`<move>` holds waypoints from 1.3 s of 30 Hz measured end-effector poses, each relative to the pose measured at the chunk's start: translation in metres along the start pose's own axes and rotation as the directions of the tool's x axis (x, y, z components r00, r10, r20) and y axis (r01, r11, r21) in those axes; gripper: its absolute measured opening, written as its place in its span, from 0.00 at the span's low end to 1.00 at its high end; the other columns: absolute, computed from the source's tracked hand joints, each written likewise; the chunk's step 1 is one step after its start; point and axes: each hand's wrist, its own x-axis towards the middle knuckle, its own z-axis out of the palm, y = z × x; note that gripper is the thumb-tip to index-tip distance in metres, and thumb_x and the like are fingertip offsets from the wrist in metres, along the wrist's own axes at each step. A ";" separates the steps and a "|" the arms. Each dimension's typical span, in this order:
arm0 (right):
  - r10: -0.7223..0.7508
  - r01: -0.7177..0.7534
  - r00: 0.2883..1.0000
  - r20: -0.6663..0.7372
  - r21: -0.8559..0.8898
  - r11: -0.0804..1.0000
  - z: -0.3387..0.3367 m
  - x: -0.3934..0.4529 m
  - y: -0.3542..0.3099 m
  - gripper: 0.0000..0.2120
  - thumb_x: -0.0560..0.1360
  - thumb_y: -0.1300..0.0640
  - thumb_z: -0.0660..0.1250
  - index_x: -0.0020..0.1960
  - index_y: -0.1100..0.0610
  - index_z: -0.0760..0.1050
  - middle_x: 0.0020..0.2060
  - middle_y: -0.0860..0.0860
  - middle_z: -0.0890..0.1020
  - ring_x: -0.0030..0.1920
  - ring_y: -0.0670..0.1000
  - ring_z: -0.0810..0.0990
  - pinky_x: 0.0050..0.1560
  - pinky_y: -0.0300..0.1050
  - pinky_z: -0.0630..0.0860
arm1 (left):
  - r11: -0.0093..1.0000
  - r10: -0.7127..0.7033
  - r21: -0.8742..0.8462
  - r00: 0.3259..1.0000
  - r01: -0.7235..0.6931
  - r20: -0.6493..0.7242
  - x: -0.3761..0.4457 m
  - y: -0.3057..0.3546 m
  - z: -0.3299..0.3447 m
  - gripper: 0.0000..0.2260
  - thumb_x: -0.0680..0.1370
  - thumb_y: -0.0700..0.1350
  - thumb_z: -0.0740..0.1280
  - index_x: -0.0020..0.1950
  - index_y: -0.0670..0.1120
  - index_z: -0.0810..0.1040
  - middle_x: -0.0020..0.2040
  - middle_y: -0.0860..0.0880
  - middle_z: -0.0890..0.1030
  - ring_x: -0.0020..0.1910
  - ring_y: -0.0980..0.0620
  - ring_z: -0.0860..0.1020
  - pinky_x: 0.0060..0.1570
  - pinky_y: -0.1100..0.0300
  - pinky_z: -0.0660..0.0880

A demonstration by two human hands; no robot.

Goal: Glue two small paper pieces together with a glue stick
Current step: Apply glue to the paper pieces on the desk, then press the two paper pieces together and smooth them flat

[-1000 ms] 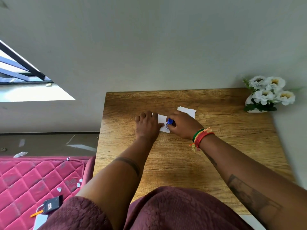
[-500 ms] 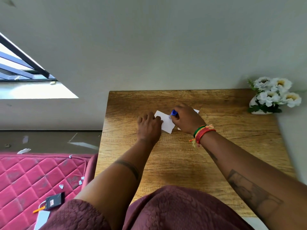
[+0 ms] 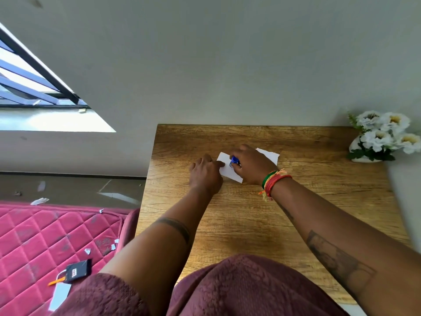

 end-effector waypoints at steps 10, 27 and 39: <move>0.228 -0.219 0.973 -0.020 0.212 0.952 -0.019 -0.005 0.019 0.04 0.73 0.54 0.71 0.46 0.52 0.79 0.41 0.50 0.81 0.39 0.52 0.78 0.35 0.42 0.68 | 0.997 0.018 0.076 0.999 -0.020 0.027 0.003 0.006 0.000 0.21 0.79 0.48 0.66 0.73 0.53 0.75 0.66 0.43 0.73 0.66 0.39 0.72 0.64 0.44 0.67; 0.386 -0.232 0.902 0.195 0.971 0.052 -0.014 -0.041 0.034 0.15 0.75 0.70 0.69 0.58 0.56 0.78 0.52 0.58 0.84 0.44 0.53 0.85 0.44 0.47 0.81 | 0.956 0.104 -0.248 0.974 -0.153 -0.201 0.000 0.022 -0.022 0.10 0.82 0.49 0.65 0.58 0.50 0.84 0.55 0.51 0.81 0.51 0.49 0.80 0.47 0.53 0.78; 0.286 -0.159 0.949 0.135 0.985 0.063 -0.015 -0.047 0.021 0.15 0.75 0.61 0.73 0.61 0.55 0.77 0.53 0.52 0.86 0.51 0.53 0.84 0.49 0.49 0.79 | 0.270 -0.099 -0.958 0.993 0.096 0.072 -0.006 0.053 -0.047 0.09 0.76 0.49 0.76 0.55 0.50 0.87 0.45 0.51 0.88 0.43 0.51 0.85 0.42 0.54 0.80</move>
